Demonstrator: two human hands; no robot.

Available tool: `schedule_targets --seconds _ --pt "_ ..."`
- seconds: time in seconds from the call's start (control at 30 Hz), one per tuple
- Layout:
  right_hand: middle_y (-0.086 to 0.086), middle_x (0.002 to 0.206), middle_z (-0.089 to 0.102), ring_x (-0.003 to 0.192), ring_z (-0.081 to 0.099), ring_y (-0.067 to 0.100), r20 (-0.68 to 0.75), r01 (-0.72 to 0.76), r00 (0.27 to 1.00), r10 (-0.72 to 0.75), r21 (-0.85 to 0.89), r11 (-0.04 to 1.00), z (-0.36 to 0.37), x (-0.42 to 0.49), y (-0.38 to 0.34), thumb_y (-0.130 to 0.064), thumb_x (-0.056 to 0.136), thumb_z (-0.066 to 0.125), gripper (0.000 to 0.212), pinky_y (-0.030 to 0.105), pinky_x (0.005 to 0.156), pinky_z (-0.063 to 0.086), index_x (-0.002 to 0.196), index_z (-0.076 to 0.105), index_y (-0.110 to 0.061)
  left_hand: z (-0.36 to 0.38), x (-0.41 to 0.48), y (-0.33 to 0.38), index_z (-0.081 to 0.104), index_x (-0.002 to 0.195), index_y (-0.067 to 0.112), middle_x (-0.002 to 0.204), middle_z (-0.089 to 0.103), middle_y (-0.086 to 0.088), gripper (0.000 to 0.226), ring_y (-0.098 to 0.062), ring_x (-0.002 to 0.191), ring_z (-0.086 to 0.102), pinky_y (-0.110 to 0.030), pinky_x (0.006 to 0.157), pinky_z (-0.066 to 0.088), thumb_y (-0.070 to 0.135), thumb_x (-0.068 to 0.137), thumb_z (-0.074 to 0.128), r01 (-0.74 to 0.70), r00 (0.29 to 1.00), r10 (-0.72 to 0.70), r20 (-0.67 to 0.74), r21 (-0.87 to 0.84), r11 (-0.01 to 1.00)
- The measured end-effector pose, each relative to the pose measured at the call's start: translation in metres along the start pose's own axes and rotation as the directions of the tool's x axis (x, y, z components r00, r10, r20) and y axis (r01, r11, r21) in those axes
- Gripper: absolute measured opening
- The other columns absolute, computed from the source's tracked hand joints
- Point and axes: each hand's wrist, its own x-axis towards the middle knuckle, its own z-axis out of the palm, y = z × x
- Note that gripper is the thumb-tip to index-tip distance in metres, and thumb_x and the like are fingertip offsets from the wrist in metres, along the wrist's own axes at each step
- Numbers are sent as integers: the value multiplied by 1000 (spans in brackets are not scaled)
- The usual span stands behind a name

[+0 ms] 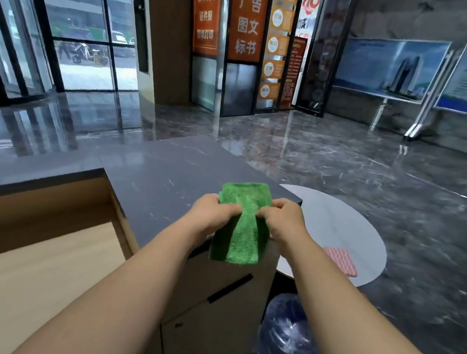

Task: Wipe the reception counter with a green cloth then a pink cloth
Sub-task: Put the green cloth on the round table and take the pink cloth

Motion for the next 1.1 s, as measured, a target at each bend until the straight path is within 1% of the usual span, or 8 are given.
schedule_targets --seconds 0.17,0.37,0.53,0.73,0.83,0.9,1.0,1.1 --pt "10 84 68 85 66 30 -150 -26 988 25 1 1000 -58 13 22 3 77 63 18 41 77 54 74 63 -14 57 24 9 44 127 13 118 59 -5 47 -19 105 57 -29 88 46 2 85 64 -93 975 52 215 185 978" --pt "17 88 71 87 68 34 -280 -78 958 56 -66 995 -111 45 56 2 75 64 12 48 81 57 80 68 -8 136 50 3 44 122 15 108 58 -3 43 -21 96 59 -31 77 49 12 85 66 -152 967 110 230 172 973" --pt "22 82 71 71 65 32 -299 -167 945 134 -90 982 -147 97 104 -1 67 61 20 45 68 56 86 68 3 202 74 -11 46 112 17 109 61 -3 52 -24 102 63 -44 87 56 17 65 66 43 948 -61 313 66 997" --pt "14 79 70 81 66 34 -254 -265 939 231 -108 958 -185 174 145 1 74 61 14 45 78 56 68 64 -11 272 132 -18 36 120 20 95 52 1 43 -13 80 53 -29 61 49 0 85 52 196 911 -192 366 28 980" --pt "11 81 70 86 67 35 -204 -277 948 244 -147 950 -193 219 163 -1 72 60 11 48 80 55 74 67 -9 298 164 -19 37 122 15 93 50 2 42 -14 83 53 -32 72 47 2 86 54 156 933 -175 314 85 984" --pt "7 76 67 78 66 30 -182 -286 950 253 -183 941 -195 246 174 -6 69 59 12 45 76 56 64 61 -16 311 183 -19 44 100 18 86 49 3 21 -13 78 52 -33 76 47 3 87 53 145 945 -186 270 165 976" --pt "9 76 62 74 58 26 -98 -293 956 278 -218 931 -193 278 188 -1 75 55 16 34 66 48 67 57 -14 327 212 -21 34 73 29 79 46 4 35 -18 78 52 -37 82 49 2 90 50 152 957 -203 205 241 958" --pt "5 73 57 79 58 25 -33 -304 951 307 -268 914 -187 304 201 1 81 50 16 31 64 48 79 63 -8 338 241 -36 46 86 23 86 50 3 18 -23 90 52 -38 90 49 6 90 50 176 964 -226 139 301 937"
